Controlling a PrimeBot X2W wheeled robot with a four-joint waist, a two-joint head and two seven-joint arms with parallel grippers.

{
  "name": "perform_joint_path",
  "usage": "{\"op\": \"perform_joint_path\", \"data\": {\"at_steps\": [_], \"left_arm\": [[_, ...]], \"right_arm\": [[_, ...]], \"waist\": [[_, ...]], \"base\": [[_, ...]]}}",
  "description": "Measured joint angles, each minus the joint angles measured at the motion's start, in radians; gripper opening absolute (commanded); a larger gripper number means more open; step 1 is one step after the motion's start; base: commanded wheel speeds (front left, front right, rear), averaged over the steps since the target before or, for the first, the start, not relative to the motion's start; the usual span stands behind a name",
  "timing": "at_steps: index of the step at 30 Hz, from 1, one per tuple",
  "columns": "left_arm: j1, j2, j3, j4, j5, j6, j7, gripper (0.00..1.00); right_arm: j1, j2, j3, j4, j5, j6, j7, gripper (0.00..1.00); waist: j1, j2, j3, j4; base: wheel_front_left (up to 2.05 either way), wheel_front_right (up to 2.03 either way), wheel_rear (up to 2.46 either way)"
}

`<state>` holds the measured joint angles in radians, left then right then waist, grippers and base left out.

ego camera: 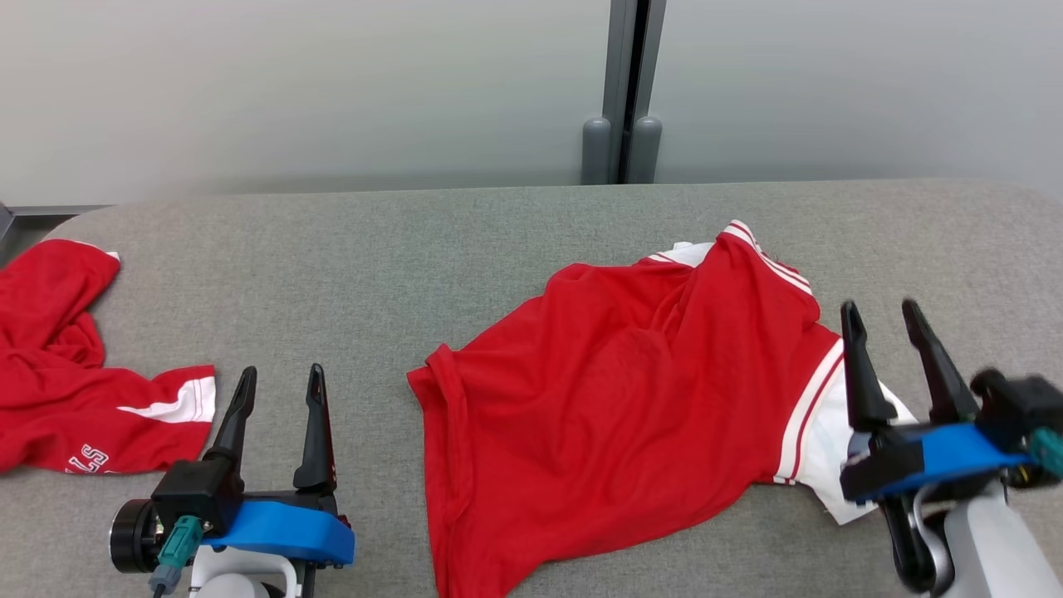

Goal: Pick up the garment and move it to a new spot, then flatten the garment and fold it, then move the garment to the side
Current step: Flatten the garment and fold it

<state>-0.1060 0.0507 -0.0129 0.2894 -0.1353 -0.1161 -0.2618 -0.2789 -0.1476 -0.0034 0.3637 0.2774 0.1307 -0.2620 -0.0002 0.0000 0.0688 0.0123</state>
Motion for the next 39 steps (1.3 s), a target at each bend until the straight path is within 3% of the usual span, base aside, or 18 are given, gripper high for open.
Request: {"op": "perform_joint_path", "data": {"at_steps": [10,18,26,34,39], "left_arm": [[0.000,0.000,-0.009,0.008,0.013,-0.004,0.000,1.00],[-0.038,0.000,-0.105,0.072,0.049,-0.008,0.000,1.00],[-0.091,0.000,-0.232,0.230,0.070,-0.008,-0.001,1.00],[-0.159,0.000,-0.277,0.428,0.056,0.002,-0.001,1.00],[-0.207,0.000,-0.297,0.550,0.070,0.036,-0.001,1.00]], "right_arm": [[0.153,0.073,-0.060,-0.190,-0.075,0.000,0.043,1.00],[0.164,0.089,-0.053,-0.231,-0.093,0.000,0.073,1.00],[0.165,0.095,-0.028,-0.221,-0.100,0.000,0.074,1.00],[0.163,0.096,-0.023,-0.198,-0.102,0.000,0.067,1.00],[0.156,0.097,-0.014,-0.181,-0.100,0.000,0.061,1.00]], "waist": [[0.0000,0.0000,0.002,-0.016],[0.0001,0.0000,0.007,-0.027],[0.0002,0.0000,0.022,-0.051],[0.0001,0.0000,0.035,-0.071],[0.0002,0.0000,0.040,-0.082]], "base": [[0.00,0.00,0.00],[0.00,0.00,0.00],[0.00,0.00,0.00],[0.00,0.00,0.00],[0.00,0.00,0.00]]}}
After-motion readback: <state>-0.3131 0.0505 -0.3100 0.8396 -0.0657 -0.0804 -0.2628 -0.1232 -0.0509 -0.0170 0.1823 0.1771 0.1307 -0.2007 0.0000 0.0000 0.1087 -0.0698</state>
